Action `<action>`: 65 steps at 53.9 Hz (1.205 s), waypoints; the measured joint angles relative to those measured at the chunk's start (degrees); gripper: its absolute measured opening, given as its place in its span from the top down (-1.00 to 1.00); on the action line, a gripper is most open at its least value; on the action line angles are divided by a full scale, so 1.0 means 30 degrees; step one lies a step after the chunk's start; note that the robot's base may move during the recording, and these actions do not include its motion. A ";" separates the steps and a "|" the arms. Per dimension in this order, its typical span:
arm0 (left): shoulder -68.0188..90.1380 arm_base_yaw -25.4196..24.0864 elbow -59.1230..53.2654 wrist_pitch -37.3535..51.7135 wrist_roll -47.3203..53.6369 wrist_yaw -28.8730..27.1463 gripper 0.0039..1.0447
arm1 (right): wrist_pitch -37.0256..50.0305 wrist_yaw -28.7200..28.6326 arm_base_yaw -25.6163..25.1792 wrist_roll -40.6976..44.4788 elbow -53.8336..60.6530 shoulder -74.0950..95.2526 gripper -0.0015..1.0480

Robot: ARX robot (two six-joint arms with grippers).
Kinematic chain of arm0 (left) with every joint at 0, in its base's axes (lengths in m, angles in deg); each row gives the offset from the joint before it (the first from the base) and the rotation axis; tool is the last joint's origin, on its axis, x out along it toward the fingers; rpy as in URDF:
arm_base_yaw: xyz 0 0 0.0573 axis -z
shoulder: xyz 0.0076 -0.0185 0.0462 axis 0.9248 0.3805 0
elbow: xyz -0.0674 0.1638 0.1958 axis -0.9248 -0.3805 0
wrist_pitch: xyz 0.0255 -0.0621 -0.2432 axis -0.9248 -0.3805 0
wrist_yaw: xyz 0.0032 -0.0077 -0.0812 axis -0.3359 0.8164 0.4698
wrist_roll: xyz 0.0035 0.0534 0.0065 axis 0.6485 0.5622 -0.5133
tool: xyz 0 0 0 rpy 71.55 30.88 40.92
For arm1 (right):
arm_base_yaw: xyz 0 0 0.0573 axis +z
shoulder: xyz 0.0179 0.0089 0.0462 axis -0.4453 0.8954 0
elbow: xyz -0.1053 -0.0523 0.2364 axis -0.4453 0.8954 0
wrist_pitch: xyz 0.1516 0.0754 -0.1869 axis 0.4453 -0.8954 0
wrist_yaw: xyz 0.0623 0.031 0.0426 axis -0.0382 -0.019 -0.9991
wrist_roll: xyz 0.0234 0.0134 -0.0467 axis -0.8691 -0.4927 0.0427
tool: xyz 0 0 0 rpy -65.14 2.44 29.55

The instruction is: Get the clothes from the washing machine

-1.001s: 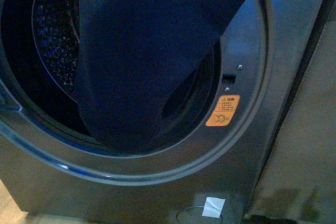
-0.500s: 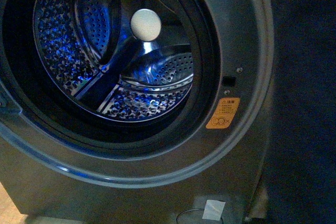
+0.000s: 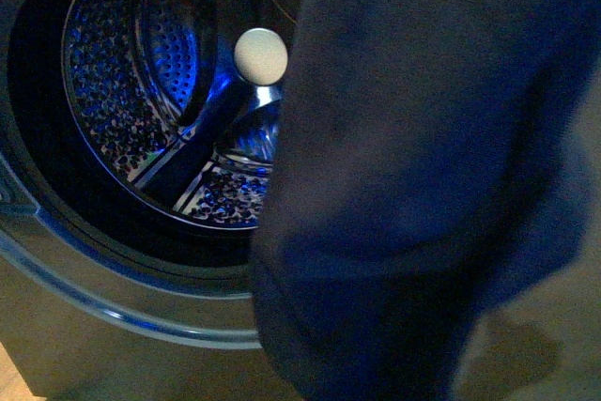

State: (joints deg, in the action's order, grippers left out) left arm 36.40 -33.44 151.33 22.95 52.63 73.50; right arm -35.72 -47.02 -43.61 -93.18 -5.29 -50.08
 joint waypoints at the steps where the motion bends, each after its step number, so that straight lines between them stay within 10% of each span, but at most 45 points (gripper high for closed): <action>1: 0.0000 -0.0007 0.0000 0.0000 0.0000 -0.0007 0.88 | 0.0124 -0.0044 0.0029 -0.0066 -0.0146 0.0109 -0.86; 38: 0.0000 0.0000 0.0000 0.0000 0.0000 0.0007 0.88 | 0.5712 0.7825 1.0914 0.4583 -0.6739 1.3442 -0.86; 57: 0.0000 -0.0007 0.0000 0.0000 0.0000 -0.0007 0.88 | 0.7140 1.0076 1.2043 0.5348 -0.9857 1.7704 -0.85; 65: 0.0000 -0.0007 0.0000 0.0000 0.0000 -0.0007 0.88 | 0.7592 1.0462 1.2349 0.5362 -0.9967 1.8105 -0.39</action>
State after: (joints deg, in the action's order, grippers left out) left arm 36.40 -33.46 151.33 22.95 52.63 73.48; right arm -12.94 -15.64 -6.56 -77.09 -35.20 4.23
